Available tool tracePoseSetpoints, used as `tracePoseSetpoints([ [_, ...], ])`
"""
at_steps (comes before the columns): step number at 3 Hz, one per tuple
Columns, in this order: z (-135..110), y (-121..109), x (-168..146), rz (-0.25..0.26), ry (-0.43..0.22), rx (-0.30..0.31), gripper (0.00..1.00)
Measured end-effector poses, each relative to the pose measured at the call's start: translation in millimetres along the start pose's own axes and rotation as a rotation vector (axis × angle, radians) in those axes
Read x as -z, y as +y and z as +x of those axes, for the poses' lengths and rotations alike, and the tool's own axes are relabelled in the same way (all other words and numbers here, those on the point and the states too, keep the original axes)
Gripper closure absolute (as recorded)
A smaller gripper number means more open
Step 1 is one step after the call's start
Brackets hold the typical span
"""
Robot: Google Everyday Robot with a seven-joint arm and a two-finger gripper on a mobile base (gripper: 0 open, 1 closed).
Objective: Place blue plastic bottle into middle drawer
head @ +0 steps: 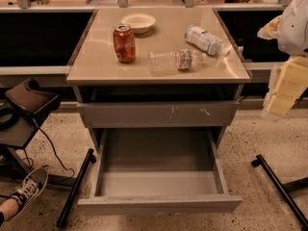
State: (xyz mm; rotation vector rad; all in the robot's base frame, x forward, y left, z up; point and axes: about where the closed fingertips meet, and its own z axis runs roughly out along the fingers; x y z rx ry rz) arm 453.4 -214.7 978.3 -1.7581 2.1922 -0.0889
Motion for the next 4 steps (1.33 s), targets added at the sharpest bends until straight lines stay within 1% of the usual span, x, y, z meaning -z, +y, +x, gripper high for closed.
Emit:
tracePoseSetpoints([
  [1, -14.3, -45.2, -17.2, -0.005, -0.004, 0.053, 0.00],
  [2, -38.2, -111.8, -28.5, 0.061, 0.002, 0.064, 0.00],
  [3, -48.9, -123.6, -19.8, 0.097, -0.022, 0.071, 0.00],
  [4, -48.9, -123.6, -19.8, 0.097, -0.022, 0.071, 0.00],
])
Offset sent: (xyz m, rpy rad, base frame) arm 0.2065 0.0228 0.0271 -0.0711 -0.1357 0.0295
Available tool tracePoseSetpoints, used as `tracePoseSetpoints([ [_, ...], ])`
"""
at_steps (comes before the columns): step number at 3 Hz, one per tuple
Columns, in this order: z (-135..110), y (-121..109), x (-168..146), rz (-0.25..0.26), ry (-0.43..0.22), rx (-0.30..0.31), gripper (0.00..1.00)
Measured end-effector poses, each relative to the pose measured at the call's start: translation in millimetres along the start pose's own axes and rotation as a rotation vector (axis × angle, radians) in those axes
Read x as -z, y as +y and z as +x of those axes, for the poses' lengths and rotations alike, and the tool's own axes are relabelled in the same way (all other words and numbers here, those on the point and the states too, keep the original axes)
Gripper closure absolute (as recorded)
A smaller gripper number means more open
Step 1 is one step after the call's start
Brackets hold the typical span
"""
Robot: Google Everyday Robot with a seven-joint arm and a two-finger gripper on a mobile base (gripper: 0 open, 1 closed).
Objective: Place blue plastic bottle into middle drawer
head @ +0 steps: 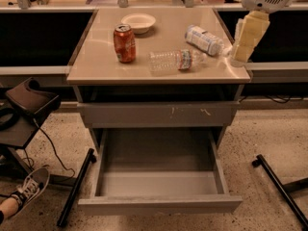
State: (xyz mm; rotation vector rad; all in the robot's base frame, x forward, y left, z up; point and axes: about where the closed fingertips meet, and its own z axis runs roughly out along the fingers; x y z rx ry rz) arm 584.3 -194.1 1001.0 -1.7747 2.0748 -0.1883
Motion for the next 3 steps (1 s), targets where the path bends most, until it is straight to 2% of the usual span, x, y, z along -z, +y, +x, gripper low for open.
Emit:
tracePoseSetpoints([
  [1, 7.8, -23.3, -10.0, 0.041, -0.035, -0.044, 0.00],
  [2, 20.4, -78.2, -38.6, 0.109, -0.045, -0.125, 0.00],
  [3, 25.3, -119.5, -87.8, 0.103, -0.036, -0.165, 0.00],
])
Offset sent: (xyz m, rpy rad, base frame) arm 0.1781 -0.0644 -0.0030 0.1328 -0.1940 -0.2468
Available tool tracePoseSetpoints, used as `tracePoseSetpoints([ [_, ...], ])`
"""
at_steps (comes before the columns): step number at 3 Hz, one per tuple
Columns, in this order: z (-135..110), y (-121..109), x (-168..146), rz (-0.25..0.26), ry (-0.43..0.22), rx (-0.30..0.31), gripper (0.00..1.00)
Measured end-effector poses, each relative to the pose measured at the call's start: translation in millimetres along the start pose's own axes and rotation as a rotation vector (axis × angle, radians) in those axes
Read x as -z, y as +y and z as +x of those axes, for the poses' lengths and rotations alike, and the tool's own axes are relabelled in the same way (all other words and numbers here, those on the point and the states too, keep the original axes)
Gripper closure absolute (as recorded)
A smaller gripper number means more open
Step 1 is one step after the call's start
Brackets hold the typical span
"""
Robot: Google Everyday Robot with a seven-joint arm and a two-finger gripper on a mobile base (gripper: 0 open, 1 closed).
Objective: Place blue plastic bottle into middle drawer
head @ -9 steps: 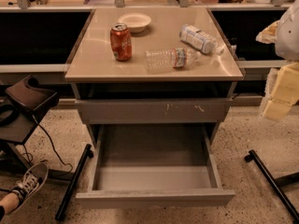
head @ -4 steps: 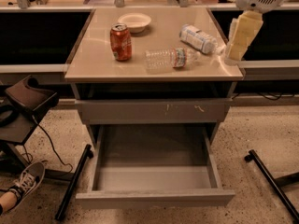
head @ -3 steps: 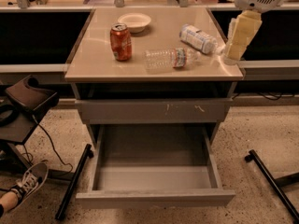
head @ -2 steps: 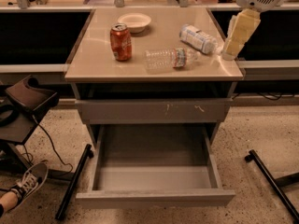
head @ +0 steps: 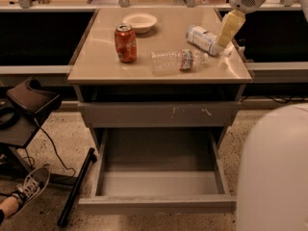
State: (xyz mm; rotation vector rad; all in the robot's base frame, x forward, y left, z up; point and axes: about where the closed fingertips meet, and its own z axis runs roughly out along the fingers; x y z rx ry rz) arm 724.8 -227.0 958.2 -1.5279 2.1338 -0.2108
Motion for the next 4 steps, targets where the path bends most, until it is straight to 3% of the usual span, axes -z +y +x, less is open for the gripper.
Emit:
tracePoseSetpoints([
  [1, 5.6, -7.2, -53.4, -0.066, 0.027, -0.049, 0.00],
  [2, 10.7, -15.8, -87.1, -0.077, 0.004, -0.119, 0.00],
  [4, 4.9, -22.8, -84.7, -0.051, -0.014, -0.115, 0.00],
])
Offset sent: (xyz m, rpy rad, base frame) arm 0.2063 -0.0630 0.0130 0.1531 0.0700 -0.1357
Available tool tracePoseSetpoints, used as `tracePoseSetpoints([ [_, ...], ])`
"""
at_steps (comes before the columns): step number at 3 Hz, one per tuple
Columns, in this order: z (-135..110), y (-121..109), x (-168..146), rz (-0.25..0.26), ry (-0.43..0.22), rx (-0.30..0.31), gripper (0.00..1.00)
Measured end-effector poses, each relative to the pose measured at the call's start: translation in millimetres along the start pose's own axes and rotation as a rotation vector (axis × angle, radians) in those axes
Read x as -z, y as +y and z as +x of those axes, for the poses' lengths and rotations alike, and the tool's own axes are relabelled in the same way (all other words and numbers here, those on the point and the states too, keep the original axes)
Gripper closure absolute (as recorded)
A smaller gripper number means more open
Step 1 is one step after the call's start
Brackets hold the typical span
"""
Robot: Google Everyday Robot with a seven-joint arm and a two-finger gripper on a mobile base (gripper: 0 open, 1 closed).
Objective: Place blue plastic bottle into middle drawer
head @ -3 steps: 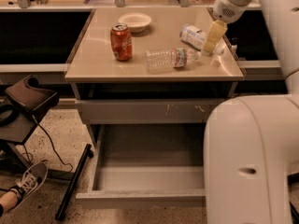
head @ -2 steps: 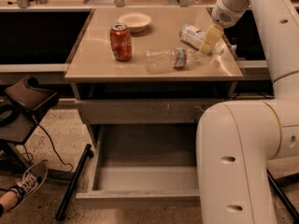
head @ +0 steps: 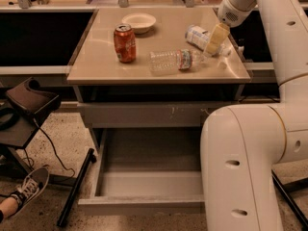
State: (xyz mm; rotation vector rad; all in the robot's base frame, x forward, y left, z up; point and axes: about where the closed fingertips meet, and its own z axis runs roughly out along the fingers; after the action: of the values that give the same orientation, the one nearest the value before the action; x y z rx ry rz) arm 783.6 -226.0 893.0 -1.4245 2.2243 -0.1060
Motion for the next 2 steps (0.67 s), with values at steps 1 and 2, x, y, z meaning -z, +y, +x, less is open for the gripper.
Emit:
tracePoseSetpoints([
  [1, 0.8, -7.1, -6.7, 0.017, -0.038, -0.019, 0.00],
  [2, -0.2, -21.9, -19.5, 0.054, -0.117, -0.047, 0.00],
])
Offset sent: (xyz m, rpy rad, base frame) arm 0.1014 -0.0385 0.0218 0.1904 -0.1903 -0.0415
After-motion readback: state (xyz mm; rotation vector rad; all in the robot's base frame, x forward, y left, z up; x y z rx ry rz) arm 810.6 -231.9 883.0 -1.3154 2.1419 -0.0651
